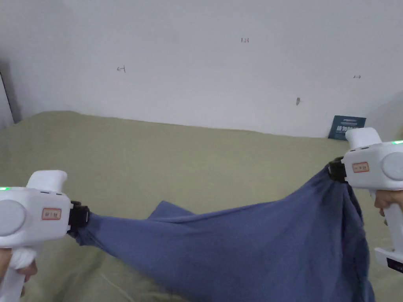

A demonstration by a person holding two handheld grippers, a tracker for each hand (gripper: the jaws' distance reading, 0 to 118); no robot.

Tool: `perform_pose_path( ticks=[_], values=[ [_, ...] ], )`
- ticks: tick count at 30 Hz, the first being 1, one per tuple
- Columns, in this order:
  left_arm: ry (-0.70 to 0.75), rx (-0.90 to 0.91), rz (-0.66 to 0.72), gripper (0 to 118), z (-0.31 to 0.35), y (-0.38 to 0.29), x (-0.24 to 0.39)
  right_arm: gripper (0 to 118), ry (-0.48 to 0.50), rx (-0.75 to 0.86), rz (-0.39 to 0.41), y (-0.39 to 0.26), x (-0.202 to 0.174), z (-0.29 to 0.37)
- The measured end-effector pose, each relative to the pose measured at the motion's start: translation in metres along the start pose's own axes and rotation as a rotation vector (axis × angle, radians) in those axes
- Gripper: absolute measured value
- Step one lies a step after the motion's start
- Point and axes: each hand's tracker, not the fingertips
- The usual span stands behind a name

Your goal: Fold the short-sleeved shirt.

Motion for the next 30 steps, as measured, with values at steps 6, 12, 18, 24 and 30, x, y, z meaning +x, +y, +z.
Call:
perform_pose_path(
  ticks=[6, 12, 18, 24, 30],
  values=[
    [0.052, 0.153, -0.081, 7, 0.021, 0.089, 0.046, 1, -0.113, 0.143, -0.054, 0.038, 0.038, 0.067],
    [0.127, 0.198, -0.106, 7, 0.018, 0.165, 0.074, 1, -0.189, 0.208, -0.089, 0.071, 0.063, 0.093],
    [0.216, 0.224, -0.1, 7, 0.003, 0.227, 0.085, 1, -0.191, 0.253, -0.152, 0.116, 0.077, 0.081],
    [0.3, 0.253, -0.158, 6, -0.01, 0.287, 0.094, 1, -0.234, 0.272, -0.119, 0.175, 0.075, 0.036],
    [0.321, 0.274, -0.145, 6, -0.035, 0.343, 0.096, 1, -0.278, 0.298, -0.106, 0.231, 0.08, -0.011]
  ],
)
